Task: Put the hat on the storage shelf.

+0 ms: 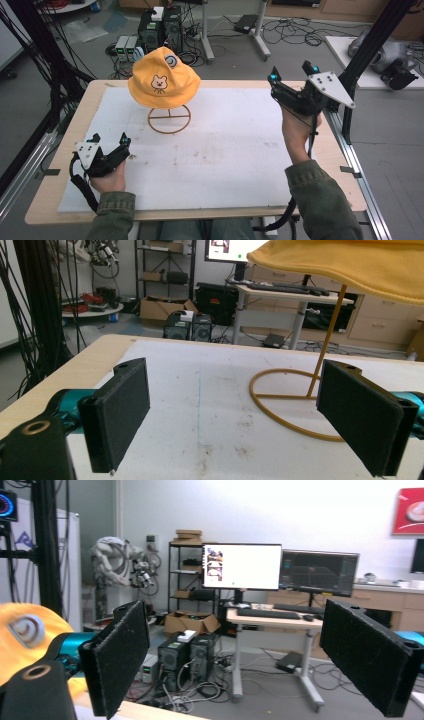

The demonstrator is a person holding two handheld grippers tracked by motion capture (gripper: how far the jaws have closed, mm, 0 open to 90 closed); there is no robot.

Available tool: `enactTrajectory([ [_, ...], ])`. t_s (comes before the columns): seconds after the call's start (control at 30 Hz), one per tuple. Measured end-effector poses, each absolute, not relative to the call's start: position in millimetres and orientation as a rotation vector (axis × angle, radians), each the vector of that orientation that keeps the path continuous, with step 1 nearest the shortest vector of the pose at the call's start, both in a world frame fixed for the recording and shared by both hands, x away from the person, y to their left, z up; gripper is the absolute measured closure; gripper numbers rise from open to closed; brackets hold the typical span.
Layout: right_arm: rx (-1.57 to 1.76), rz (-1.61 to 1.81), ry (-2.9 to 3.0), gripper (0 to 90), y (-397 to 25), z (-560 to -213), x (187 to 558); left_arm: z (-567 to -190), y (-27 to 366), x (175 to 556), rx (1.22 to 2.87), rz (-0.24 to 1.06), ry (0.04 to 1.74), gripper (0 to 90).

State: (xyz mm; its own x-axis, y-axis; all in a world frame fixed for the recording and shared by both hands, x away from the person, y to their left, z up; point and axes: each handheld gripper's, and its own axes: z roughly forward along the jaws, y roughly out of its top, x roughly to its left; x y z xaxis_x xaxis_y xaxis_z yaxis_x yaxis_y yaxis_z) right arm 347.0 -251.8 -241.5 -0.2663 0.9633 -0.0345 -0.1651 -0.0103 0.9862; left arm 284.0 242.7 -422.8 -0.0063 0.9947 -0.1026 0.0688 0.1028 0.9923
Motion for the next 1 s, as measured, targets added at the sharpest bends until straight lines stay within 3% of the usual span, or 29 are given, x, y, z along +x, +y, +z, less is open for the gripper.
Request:
enactTrajectory([
  [0.23,0.969,1.471,1.242,12.3,-283,-274,322,-423,243,284,1.179,1.114,1.315,14.1],
  [0.33,0.994,1.449,1.242,12.3,-293,-303,312,-424,244,284,1.180,1.115,1.324,14.1],
  [0.73,1.187,1.348,1.383,12.4,-295,-397,314,-426,245,286,1.194,1.127,1.330,14.1],
  [1.0,1.252,1.302,1.450,12.4,-290,-401,314,-427,245,286,1.197,1.143,1.336,14.1],
])
